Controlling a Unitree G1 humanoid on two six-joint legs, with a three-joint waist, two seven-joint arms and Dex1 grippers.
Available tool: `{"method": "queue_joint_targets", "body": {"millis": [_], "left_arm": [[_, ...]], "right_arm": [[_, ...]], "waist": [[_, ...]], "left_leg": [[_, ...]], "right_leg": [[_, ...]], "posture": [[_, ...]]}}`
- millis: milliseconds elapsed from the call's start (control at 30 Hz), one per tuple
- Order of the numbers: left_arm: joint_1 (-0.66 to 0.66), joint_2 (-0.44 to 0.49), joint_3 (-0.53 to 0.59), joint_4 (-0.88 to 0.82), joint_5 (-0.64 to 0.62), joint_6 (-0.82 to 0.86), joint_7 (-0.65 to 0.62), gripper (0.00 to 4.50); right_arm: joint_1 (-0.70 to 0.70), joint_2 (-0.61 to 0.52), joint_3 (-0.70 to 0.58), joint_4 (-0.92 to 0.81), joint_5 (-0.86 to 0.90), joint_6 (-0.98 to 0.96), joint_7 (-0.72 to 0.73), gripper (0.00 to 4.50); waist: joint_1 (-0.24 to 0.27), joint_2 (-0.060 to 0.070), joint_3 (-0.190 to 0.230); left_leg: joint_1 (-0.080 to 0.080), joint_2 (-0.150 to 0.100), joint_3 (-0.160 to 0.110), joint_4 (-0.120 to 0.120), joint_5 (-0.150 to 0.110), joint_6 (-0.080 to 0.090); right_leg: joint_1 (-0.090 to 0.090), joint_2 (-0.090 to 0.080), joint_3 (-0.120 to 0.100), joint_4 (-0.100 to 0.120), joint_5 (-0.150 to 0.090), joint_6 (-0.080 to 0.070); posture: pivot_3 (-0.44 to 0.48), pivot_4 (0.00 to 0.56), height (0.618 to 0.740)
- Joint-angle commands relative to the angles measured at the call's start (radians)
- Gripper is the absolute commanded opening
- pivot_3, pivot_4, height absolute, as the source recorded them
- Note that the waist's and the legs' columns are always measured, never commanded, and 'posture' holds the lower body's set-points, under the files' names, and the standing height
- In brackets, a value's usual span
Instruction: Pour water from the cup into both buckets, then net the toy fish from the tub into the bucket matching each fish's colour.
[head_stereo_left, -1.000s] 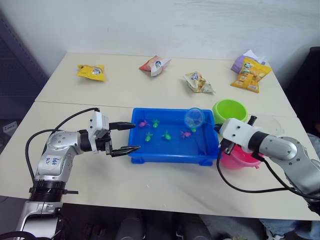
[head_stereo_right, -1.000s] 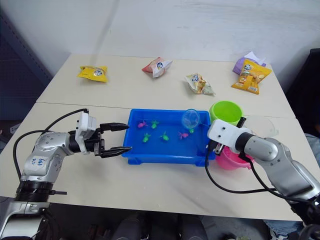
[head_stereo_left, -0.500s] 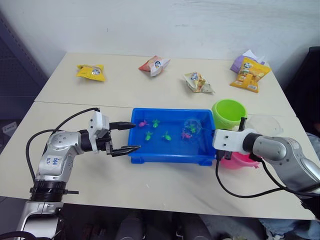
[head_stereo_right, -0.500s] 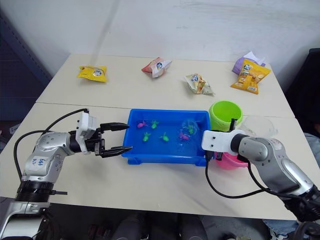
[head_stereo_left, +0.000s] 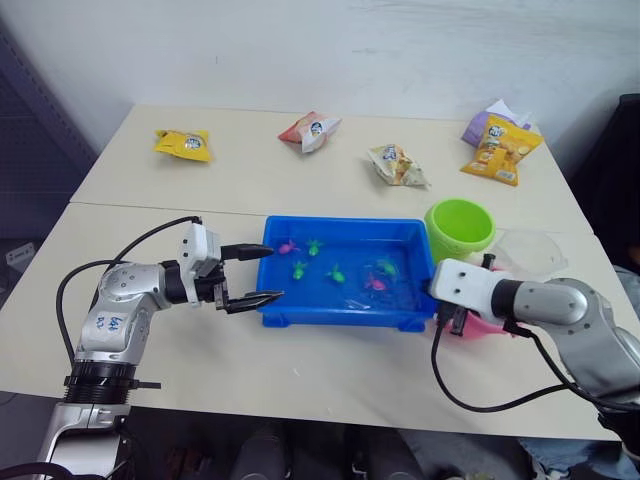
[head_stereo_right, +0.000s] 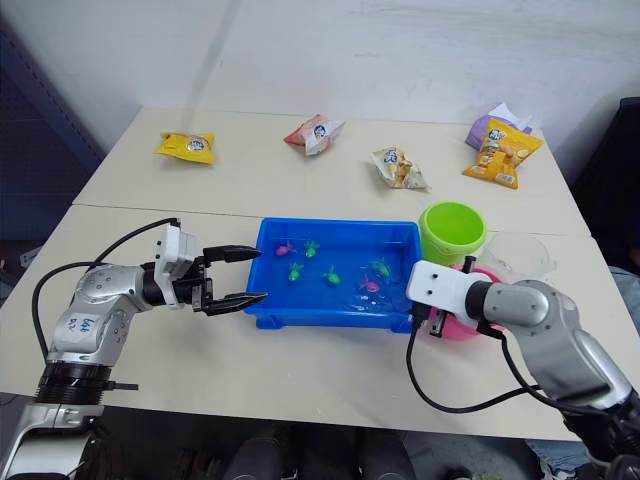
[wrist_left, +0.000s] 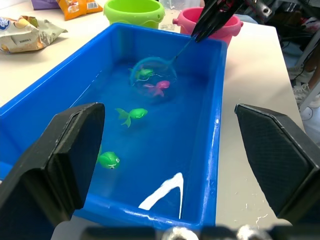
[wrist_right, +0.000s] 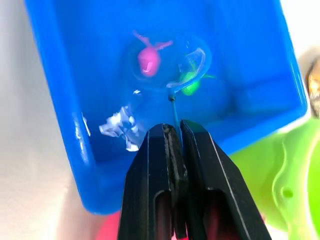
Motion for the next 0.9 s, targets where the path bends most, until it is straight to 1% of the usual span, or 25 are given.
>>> {"method": "queue_joint_targets", "body": {"millis": [33,233,333,400,467,633,733,767,833,900], "left_arm": [[0.008,0.004,0.014,-0.018,-0.012,-0.012,-0.001,4.48],[-0.019,-0.004,0.001,0.001,-0.010,-0.020,-0.017,4.48],[-0.053,-0.022,-0.016,0.019,-0.007,-0.028,-0.032,4.48],[-0.066,-0.030,-0.023,0.028,-0.007,-0.032,-0.039,4.48],[-0.085,-0.046,-0.037,0.042,-0.008,-0.038,-0.051,4.48],[-0.142,-0.094,-0.074,0.082,-0.007,-0.044,-0.086,4.48],[-0.168,-0.115,-0.091,0.097,-0.009,-0.042,-0.107,4.48],[-0.176,-0.124,-0.098,0.102,-0.008,-0.041,-0.113,4.48],[-0.189,-0.141,-0.107,0.111,-0.006,-0.041,-0.122,4.48],[-0.201,-0.156,-0.116,0.118,-0.005,-0.039,-0.128,4.48]], "right_arm": [[0.063,0.017,-0.145,-0.082,0.123,0.046,0.032,0.00],[0.181,0.046,-0.344,-0.147,0.312,0.088,0.077,0.00],[0.264,0.063,-0.454,-0.166,0.368,0.041,0.099,0.00],[0.299,0.072,-0.504,-0.176,0.392,0.019,0.104,0.00],[0.348,0.104,-0.591,-0.201,0.435,0.015,0.094,0.00],[0.500,0.183,-0.810,-0.253,0.470,-0.030,0.079,0.00],[0.600,0.227,-0.913,-0.248,0.459,-0.122,0.114,0.00],[0.622,0.251,-0.947,-0.246,0.460,-0.141,0.103,0.00],[0.662,0.291,-0.997,-0.240,0.462,-0.173,0.075,0.00],[0.707,0.324,-1.010,-0.213,0.401,-0.269,0.075,0.00]], "waist": [[0.001,0.000,0.000],[0.002,0.000,0.000],[0.003,0.000,0.000],[0.003,0.000,0.000],[0.003,0.000,0.000],[0.006,0.000,0.000],[0.006,0.000,0.000],[0.006,0.000,0.000],[0.003,0.000,0.000],[0.000,0.000,0.000]], "left_leg": [[0.000,0.000,0.000,0.000,0.000,0.000],[0.000,0.000,0.000,0.000,0.000,0.000],[0.000,0.000,0.000,0.000,0.000,0.000],[0.000,0.000,0.000,0.000,0.000,0.000],[0.000,0.000,0.000,-0.001,0.000,0.000],[0.000,0.000,0.000,0.000,0.000,0.000],[0.000,-0.001,0.000,0.000,0.000,0.000],[0.001,-0.001,0.000,0.000,0.000,0.000],[0.001,-0.001,0.000,-0.001,0.000,0.000],[0.002,-0.001,0.002,-0.001,0.000,0.000]], "right_leg": [[0.000,0.000,0.000,0.000,0.000,0.000],[0.001,0.000,0.000,0.000,0.000,0.000],[0.001,0.000,0.000,0.000,0.000,0.000],[0.001,0.000,0.000,0.000,0.000,0.000],[0.001,0.000,0.000,-0.001,0.000,0.000],[0.001,0.001,0.000,0.000,0.000,0.001],[0.002,0.001,0.000,0.000,0.001,0.001],[0.002,0.001,0.000,0.000,0.001,0.001],[0.002,0.001,0.000,-0.001,0.001,0.001],[0.002,0.001,0.002,0.000,0.001,0.001]], "posture": [[0.000,0.150,0.738],[0.000,0.150,0.738],[0.000,0.150,0.738],[0.000,0.150,0.738],[0.000,0.150,0.738],[0.000,0.150,0.738],[0.000,0.150,0.738],[0.000,0.150,0.738],[0.000,0.150,0.738],[0.000,0.150,0.738]]}}
